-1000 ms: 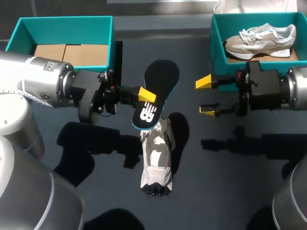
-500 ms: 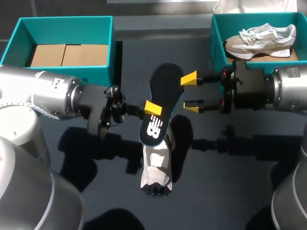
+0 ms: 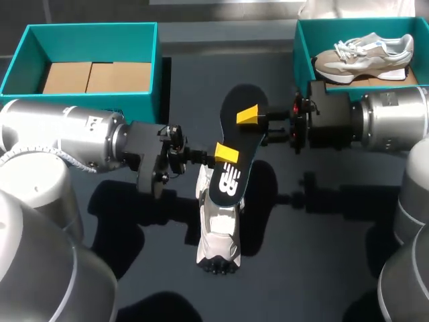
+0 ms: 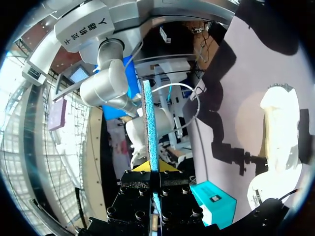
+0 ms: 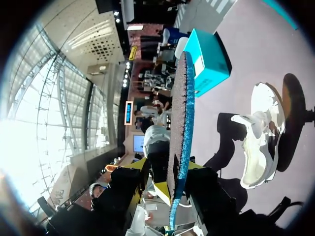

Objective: Take the shoe out of the shoebox, open the shoe tongue, remove and reinsert the insole, then place the shoe into the shoebox

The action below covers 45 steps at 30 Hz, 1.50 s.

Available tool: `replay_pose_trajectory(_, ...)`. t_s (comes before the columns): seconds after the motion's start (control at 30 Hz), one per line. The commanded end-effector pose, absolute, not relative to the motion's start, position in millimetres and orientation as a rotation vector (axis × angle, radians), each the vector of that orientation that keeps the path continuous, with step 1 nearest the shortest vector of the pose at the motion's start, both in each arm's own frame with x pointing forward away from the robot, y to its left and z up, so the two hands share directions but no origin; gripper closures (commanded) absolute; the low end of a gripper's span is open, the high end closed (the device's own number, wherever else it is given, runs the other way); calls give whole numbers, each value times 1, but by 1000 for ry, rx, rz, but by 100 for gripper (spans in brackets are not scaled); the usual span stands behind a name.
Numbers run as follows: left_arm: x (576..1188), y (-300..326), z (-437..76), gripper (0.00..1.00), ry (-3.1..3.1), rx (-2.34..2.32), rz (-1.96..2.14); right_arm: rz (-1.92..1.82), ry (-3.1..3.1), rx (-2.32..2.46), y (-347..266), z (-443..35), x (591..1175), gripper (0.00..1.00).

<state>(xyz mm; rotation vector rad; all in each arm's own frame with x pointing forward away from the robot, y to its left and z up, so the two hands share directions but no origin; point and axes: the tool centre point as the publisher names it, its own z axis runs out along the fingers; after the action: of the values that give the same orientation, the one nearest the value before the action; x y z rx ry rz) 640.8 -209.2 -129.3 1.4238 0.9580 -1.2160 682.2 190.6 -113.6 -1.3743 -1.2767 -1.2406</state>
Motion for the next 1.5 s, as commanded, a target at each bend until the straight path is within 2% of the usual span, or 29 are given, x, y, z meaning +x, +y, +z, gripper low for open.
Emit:
replay_pose_trajectory(0.03, 631, -204, -131, 100, 978, 1400, -1198, -1223, -1279, -1383, 201, -116, 691, 70)
replay_pose_trajectory(0.1, 629, -203, -132, 100, 985, 1394, -1199, -1219, -1276, -1381, 202, -117, 691, 93)
replay_pose_trajectory(0.13, 629, -203, -132, 100, 988, 1391, -1202, -1217, -1276, -1381, 203, -117, 691, 100)
replay_pose_trajectory(0.3, 624, -203, -131, 100, 1004, 1376, -1206, -1201, -1271, -1396, 204, -121, 691, 100)
replay_pose_trajectory(0.33, 623, -203, -131, 89, 1009, 1376, -1209, -1198, -1271, -1399, 203, -123, 691, 100)
replay_pose_trajectory(0.37, 622, -201, -130, 37, 1012, 1377, -1208, -1190, -1268, -1405, 202, -124, 691, 100)
replay_pose_trajectory(0.4, 622, -198, -129, 0, 1016, 1378, -1206, -1188, -1265, -1411, 200, -127, 691, 100)
replay_pose_trajectory(0.9, 639, -137, -92, 0, 1374, 1456, -1074, -1104, -1255, -1495, 182, -162, 692, 100)
replay_pose_trajectory(1.03, 647, -137, -82, 0, 1699, 1563, -966, -1086, -1263, -1493, 184, -169, 691, 100)
replay_pose_trajectory(1.17, 656, -144, -76, 0, 1934, 1658, -679, -1079, -1268, -1488, 186, -174, 690, 100)
replay_pose_trajectory(1.5, 656, -144, -76, 0, 1934, 1658, -679, -1075, -1260, -1475, 189, -184, 688, 100)
